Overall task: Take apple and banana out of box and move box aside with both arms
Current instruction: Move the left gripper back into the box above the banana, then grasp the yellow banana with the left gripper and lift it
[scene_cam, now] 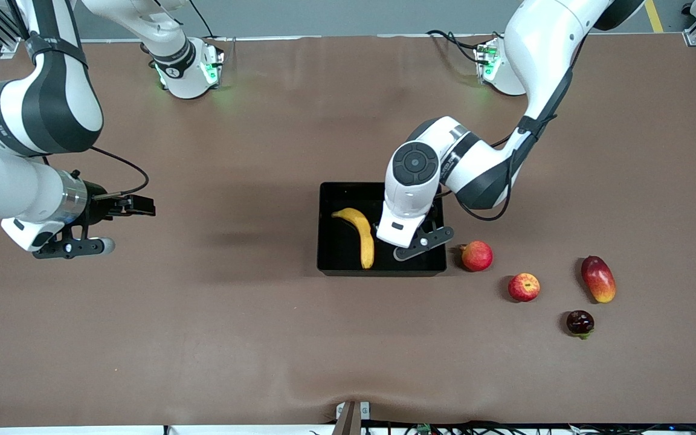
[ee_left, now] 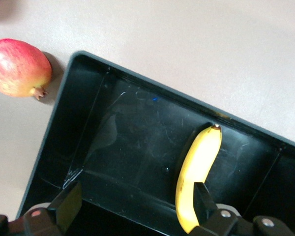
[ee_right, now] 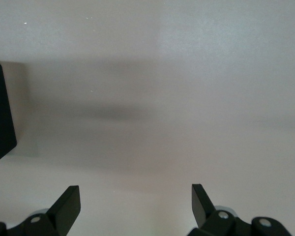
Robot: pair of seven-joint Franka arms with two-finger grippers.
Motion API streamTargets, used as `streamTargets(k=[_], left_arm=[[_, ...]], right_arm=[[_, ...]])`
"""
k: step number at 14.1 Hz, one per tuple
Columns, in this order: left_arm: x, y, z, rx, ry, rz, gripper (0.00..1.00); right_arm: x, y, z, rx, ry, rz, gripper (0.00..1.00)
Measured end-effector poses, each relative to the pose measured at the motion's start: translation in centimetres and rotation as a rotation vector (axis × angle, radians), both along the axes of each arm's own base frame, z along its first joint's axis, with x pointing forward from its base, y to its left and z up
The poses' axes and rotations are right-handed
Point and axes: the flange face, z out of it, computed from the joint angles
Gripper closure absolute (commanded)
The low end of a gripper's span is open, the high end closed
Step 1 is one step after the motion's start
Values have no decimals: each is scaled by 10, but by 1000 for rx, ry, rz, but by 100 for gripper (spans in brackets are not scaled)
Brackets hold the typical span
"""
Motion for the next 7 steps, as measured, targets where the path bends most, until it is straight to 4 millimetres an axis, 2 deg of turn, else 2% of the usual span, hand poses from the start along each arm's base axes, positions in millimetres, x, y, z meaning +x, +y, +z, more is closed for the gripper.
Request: streamTargets(k=[3,7], left_arm=[[-3,-9,-6,-18,-8,-11,0],[-20,-38,-18,-49,-20,-55,0]], right_arm=[[0,0,0,0,0,0,0],[0,0,0,0,0,0,0]])
